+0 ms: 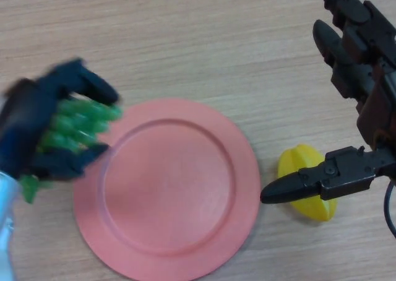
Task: Pick up the green grapes and place it on the plate
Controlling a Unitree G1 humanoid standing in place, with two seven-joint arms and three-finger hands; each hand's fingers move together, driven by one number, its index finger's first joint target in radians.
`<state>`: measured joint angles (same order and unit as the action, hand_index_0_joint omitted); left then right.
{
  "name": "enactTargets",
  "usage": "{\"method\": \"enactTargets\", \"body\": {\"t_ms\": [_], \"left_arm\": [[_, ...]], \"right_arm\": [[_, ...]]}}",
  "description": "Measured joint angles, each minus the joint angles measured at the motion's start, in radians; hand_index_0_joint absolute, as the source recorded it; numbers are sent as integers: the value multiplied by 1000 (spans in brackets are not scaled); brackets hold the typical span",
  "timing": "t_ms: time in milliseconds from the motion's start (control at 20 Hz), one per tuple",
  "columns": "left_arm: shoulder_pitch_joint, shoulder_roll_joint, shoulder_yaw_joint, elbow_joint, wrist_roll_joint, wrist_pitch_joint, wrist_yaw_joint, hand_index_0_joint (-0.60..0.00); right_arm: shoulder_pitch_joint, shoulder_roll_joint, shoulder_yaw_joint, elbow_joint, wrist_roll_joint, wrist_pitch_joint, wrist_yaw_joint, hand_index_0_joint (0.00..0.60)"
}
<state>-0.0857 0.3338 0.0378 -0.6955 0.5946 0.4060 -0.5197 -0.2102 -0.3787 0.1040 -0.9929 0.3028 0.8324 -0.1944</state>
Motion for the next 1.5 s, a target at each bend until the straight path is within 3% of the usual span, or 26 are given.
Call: {"method": "enactTargets", "body": {"t_ms": [100, 150, 300, 350, 400, 600, 750, 850, 950, 1050, 1150, 1200, 1350, 1450, 1500], "left_arm": [[13, -26, -16, 6, 74, -50, -41, -600], [12, -37, -16, 6, 99, -55, -41, -551], [13, -38, -16, 6, 109, -57, -47, -151], [13, -38, -16, 6, 115, -68, -57, -51], [13, -38, -13, 12, 132, -112, -58, 0], [-10, -34, 25, 24, 130, -137, -58, 0], [-27, 16, 32, 99, 167, -245, -58, 0], [-67, 55, 88, 172, 174, -384, -44, 0], [-114, 70, 152, 208, 125, -417, 32, 0], [-153, 83, 198, 238, -15, -415, 116, 0], [-171, 89, 216, 243, -195, -379, 182, 0], [-174, 88, 216, 240, -338, -338, 214, 0], [-160, 55, 220, 194, -665, -250, 309, 0], [-126, 55, 224, 154, -809, -211, 343, 0], [-108, 49, 254, 114, -969, -93, 364, 0]], "right_arm": [[0, -32, 1, 0, 39, -5, -24, 0], [0, -37, 1, 0, 38, -8, -28, 0], [0, -37, 1, 0, 38, -21, -34, 0], [1, -37, 1, 0, 38, -21, -35, 0], [1, -39, 1, 0, 39, -21, -35, 0], [0, -48, 1, 0, 39, -21, -35, 0], [-4, -59, 1, 0, 42, -21, -35, 0], [-4, -59, 1, 0, 42, -21, -35, 0], [-4, -56, 1, 0, 42, -21, -35, 0], [-4, -52, 0, 0, 42, -21, -34, 0], [-4, -25, -2, 0, 37, -21, -15, 0], [-4, -17, -2, 0, 37, -21, 1, 0], [-8, 15, -3, 0, 33, -21, 34, 0], [-9, 26, -13, 0, 29, -20, 58, 0], [-14, 41, -15, 0, -14, -18, 77, 0]]}}
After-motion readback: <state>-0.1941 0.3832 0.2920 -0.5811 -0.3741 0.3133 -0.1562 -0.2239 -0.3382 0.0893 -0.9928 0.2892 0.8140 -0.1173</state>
